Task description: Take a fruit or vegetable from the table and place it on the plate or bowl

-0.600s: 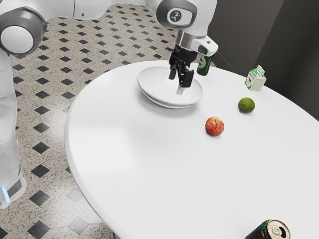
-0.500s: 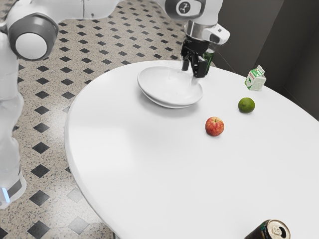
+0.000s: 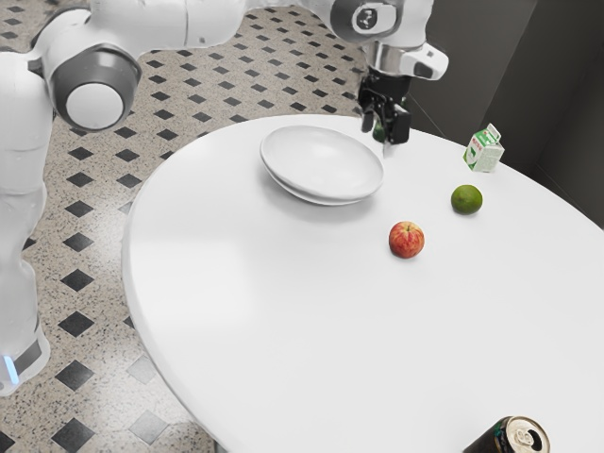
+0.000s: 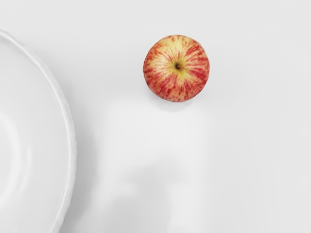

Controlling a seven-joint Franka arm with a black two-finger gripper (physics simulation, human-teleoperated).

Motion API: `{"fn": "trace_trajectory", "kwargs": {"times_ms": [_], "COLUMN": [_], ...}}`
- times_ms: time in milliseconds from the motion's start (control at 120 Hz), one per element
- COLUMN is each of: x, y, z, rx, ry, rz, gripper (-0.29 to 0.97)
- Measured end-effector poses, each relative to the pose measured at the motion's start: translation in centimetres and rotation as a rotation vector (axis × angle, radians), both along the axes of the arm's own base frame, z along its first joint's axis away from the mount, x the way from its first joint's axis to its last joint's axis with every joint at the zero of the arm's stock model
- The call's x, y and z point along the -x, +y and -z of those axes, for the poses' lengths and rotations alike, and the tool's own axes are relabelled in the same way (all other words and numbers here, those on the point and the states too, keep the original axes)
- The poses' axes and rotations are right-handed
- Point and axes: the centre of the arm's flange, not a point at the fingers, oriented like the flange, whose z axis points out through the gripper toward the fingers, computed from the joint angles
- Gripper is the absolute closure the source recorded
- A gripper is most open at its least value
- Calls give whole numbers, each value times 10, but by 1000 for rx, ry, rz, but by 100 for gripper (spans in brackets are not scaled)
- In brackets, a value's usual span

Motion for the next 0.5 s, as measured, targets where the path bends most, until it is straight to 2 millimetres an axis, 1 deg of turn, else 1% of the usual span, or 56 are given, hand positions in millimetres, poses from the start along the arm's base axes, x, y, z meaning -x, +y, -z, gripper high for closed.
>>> {"fn": "trace_trajectory", "kwargs": {"times_ms": [100, 142, 217, 258, 317, 358, 442, 500], "x": [-36, -47, -62, -71, -80, -83, -90, -93], "y": [-9, -13, -28, -38, -45, -49, -65, -70], "z": [56, 72, 88, 101, 113, 117, 122, 125], "rx": [-41, -51, -60, -59, -51, -45, -31, -27], "ry": [45, 50, 31, 23, 9, -5, -36, -53], "rz": [2, 10, 38, 57, 69, 76, 103, 113], "gripper": [0, 0, 0, 0, 0, 0, 0, 0]}}
